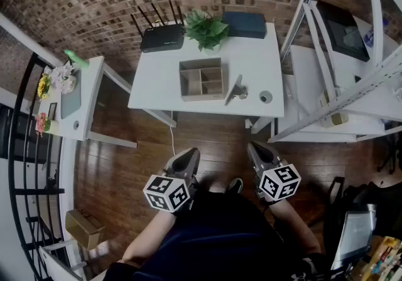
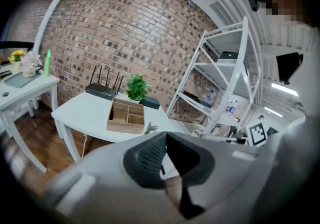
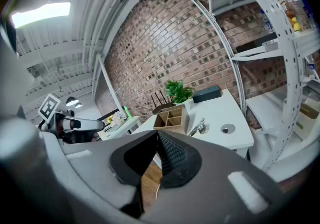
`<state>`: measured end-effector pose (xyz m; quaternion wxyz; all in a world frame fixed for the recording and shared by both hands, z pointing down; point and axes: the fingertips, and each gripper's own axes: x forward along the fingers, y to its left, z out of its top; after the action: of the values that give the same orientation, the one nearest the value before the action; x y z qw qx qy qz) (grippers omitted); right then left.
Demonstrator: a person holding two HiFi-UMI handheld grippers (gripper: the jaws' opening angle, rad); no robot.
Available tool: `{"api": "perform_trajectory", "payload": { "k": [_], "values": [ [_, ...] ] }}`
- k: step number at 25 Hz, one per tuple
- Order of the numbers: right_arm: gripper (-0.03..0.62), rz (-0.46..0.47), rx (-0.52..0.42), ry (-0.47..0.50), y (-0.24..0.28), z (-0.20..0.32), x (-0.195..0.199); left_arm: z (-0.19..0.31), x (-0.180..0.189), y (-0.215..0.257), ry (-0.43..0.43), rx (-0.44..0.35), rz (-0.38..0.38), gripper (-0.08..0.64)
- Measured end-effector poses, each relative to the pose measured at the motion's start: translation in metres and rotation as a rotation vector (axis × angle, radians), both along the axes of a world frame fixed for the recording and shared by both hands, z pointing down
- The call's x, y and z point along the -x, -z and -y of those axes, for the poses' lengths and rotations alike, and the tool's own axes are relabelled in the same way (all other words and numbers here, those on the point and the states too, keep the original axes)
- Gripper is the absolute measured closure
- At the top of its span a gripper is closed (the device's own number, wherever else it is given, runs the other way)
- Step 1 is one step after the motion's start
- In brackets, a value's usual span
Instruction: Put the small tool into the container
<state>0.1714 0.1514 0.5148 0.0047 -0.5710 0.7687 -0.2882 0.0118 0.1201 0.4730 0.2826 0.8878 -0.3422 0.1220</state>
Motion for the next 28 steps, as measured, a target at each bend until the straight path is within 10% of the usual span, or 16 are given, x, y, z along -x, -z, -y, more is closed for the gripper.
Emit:
{"api": "perform_trajectory", "payload": {
  "k": [18, 28],
  "values": [
    [0.575, -0.084, 0.152, -0.197, -0.039, 0.098, -0.04, 0.113, 0.044, -0.022, -0.038, 0.023, -0.121, 0.544],
    [0.457, -0.058, 0.258, -0.307, -0.07, 0.157, -0.068, 0.168, 0.09, -0.039, -0.097, 0.076, -0.152, 0.494]
  ]
}}
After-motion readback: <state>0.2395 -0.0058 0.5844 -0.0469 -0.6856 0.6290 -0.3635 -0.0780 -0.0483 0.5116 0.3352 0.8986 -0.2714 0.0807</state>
